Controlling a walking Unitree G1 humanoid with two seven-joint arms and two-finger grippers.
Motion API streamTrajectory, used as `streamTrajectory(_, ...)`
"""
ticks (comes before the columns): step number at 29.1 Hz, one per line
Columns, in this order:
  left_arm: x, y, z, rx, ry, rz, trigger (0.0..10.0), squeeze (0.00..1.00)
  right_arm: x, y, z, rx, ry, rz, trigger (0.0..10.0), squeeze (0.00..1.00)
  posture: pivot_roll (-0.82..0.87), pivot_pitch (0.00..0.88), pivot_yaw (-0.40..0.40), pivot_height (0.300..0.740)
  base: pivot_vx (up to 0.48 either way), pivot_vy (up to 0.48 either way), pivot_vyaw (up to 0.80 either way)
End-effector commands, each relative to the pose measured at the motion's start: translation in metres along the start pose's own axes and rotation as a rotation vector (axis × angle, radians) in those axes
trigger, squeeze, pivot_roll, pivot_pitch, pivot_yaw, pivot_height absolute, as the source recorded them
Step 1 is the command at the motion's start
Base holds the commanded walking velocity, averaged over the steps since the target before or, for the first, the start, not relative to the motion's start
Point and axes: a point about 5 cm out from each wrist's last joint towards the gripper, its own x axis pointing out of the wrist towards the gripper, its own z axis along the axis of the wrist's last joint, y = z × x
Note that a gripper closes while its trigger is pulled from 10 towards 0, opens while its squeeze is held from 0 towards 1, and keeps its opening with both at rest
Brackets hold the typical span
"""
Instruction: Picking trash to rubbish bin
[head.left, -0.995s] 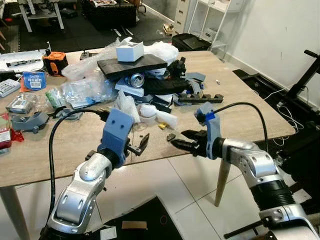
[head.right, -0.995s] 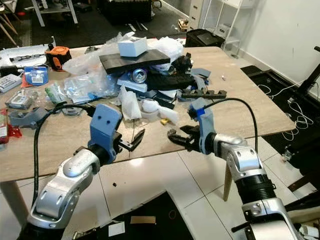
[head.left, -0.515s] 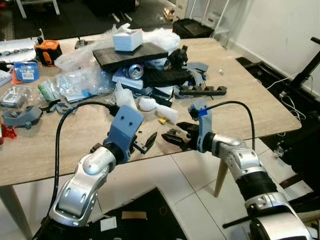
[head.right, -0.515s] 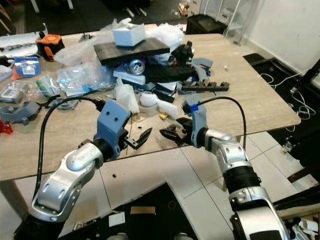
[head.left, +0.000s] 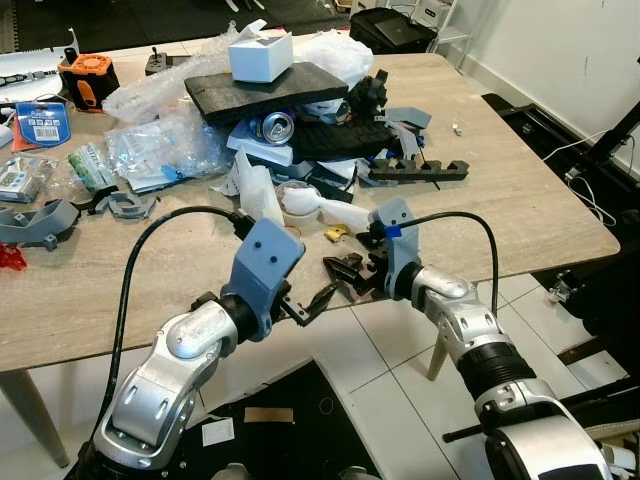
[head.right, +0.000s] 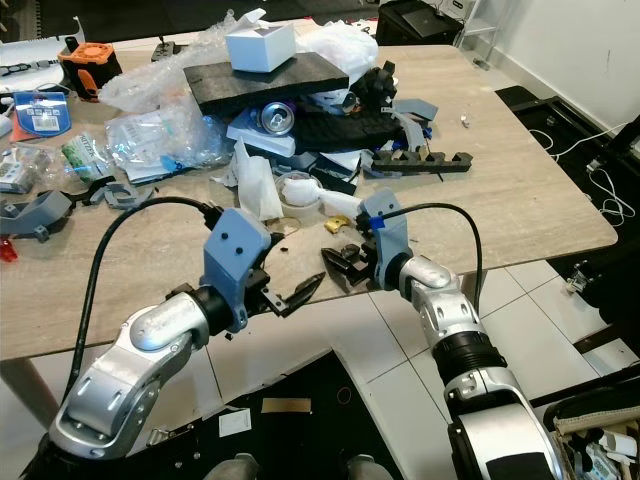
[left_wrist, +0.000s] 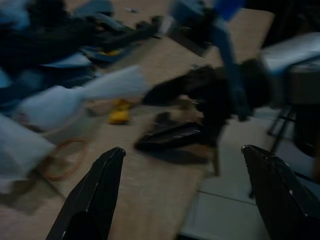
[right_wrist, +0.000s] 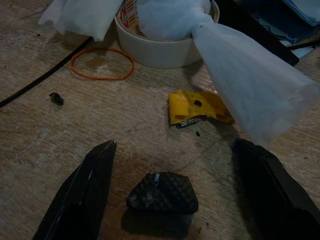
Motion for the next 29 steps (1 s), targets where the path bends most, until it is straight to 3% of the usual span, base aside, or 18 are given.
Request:
streamTrajectory(1, -0.001, -0.012, -0.001, -0.006, 0.011, -0.094, 10.0, 0.00, -0.005, 0.004, -0.028, 0.012, 0.118, 0.001, 10.0, 0.00, 0.24, 0.246, -0.055, 0.740, 0.000, 0.000, 0.00)
streamTrajectory(4, -0.004, -0.018, -0.001, 0.022, 0.033, -0.181, 10.0, 0.00, -0.005, 0.002, -0.031, -0.011, 0.142, -0.013, 10.0, 0.00, 0.24, 0.243, -0.051, 0.740, 0.000, 0.000, 0.00)
streamTrajectory(11, -0.006, -0.014, -0.009, 0.100, 0.100, -0.193, 10.0, 0.00, -0.005, -0.001, -0.035, -0.028, 0.170, -0.024, 10.0, 0.00, 0.24, 0.237, -0.048, 0.740, 0.000, 0.000, 0.00)
streamTrajectory(16, -0.010, -0.014, -0.013, 0.115, 0.131, -0.216, 10.0, 0.00, -0.008, -0.003, -0.040, -0.069, 0.244, -0.028, 10.0, 0.00, 0.24, 0.237, -0.047, 0.740, 0.000, 0.000, 0.00)
streamTrajectory(21, -0.011, -0.012, -0.014, 0.120, 0.140, -0.213, 10.0, 0.00, -0.012, -0.010, -0.039, -0.068, 0.260, -0.040, 10.0, 0.00, 0.24, 0.235, -0.048, 0.740, 0.000, 0.000, 0.00)
streamTrajectory(29, -0.010, -0.011, -0.015, 0.122, 0.143, -0.220, 10.0, 0.00, -0.018, -0.007, -0.051, -0.042, 0.338, -0.007, 10.0, 0.00, 0.24, 0.233, -0.045, 0.740, 0.000, 0.000, 0.00)
